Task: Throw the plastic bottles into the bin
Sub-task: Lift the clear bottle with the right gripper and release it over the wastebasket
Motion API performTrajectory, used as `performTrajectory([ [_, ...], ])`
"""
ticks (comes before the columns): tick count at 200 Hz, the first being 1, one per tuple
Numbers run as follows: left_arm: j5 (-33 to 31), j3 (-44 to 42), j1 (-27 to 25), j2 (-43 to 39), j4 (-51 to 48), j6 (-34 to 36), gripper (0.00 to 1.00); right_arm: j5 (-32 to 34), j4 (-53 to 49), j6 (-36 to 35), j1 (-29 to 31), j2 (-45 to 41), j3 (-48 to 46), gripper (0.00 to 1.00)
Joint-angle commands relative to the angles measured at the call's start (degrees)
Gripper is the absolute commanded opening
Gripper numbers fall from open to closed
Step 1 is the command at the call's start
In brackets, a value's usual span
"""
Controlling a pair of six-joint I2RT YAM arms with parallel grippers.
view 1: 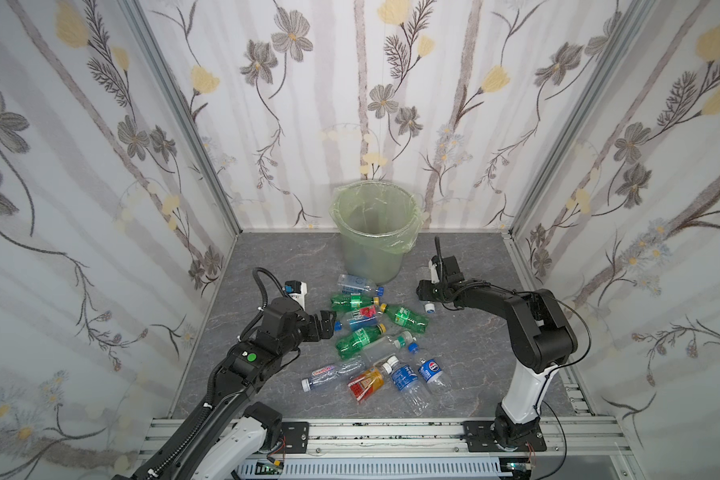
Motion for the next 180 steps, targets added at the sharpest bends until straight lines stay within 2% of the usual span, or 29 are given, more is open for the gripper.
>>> performTrajectory([
  [1, -0.5, -0.2, 0.0, 0.2, 1.1, 0.1, 1.0, 0.7, 2.3, 0.4, -0.6, -2.4, -0.9, 0.54],
  [43, -0.5, -0.2, 0.0, 0.7, 1.1, 0.1, 1.0, -5.3, 5.3, 4.4, -2.7, -13.2, -4.6, 0.53],
  [66, -0.6, -0.4, 0.0, 1.0, 1.1, 0.2, 1.0, -6.7, 6.8, 4.8, -2.8, -22.7, -6.1, 0.52],
  [142, -2.3, -0.7, 0.0, 0.2, 1.4, 0.6, 1.0, -10.7, 21.9, 6.5, -2.2, -55.2, -17.9, 0.5],
  [180, -3.5, -1.1, 0.0, -1.3, 1.6, 0.4, 1.0, -11.5, 23.1, 7.0, 1.3, -62.6, -19.6, 0.5],
])
